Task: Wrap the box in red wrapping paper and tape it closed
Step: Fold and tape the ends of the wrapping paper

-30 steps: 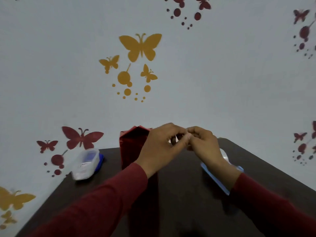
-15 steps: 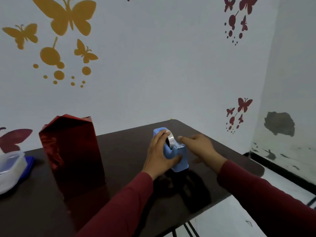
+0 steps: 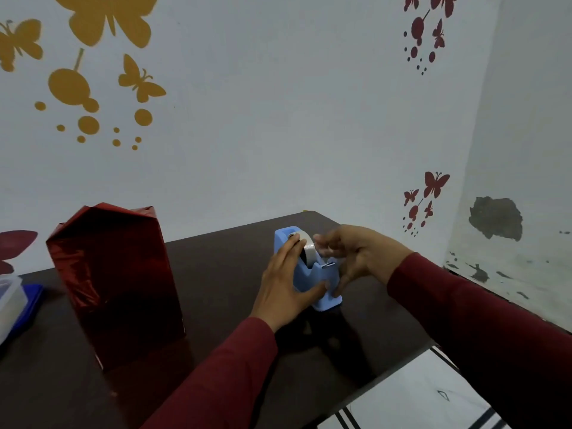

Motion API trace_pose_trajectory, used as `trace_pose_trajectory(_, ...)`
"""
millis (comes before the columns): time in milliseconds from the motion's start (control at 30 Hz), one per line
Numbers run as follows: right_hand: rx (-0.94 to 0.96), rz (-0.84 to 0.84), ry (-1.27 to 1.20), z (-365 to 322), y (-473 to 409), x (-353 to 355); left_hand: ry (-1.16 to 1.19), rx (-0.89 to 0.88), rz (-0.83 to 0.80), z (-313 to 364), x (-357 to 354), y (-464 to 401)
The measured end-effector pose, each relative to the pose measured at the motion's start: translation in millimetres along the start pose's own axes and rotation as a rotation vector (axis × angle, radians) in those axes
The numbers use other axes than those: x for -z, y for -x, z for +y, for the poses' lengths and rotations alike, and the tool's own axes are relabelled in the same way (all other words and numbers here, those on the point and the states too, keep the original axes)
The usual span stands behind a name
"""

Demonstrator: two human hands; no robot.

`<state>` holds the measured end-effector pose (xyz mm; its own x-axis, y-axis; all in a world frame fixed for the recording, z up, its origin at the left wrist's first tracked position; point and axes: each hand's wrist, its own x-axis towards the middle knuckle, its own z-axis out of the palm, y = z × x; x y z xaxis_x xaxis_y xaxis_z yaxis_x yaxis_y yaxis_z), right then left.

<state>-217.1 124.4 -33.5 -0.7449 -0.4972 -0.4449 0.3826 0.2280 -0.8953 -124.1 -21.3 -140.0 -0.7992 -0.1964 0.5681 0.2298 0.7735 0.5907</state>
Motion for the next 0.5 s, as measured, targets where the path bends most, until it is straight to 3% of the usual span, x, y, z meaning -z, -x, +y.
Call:
trace_pose_trajectory(267,0.222,0.048,-0.242,49,14,4,-0.045,-0.033,-0.001,0,-1,0)
trace_pose_trajectory(500,0.300,0.074,-0.279,77,17,8,-0.056,-0.022,-0.019,1,-1,0)
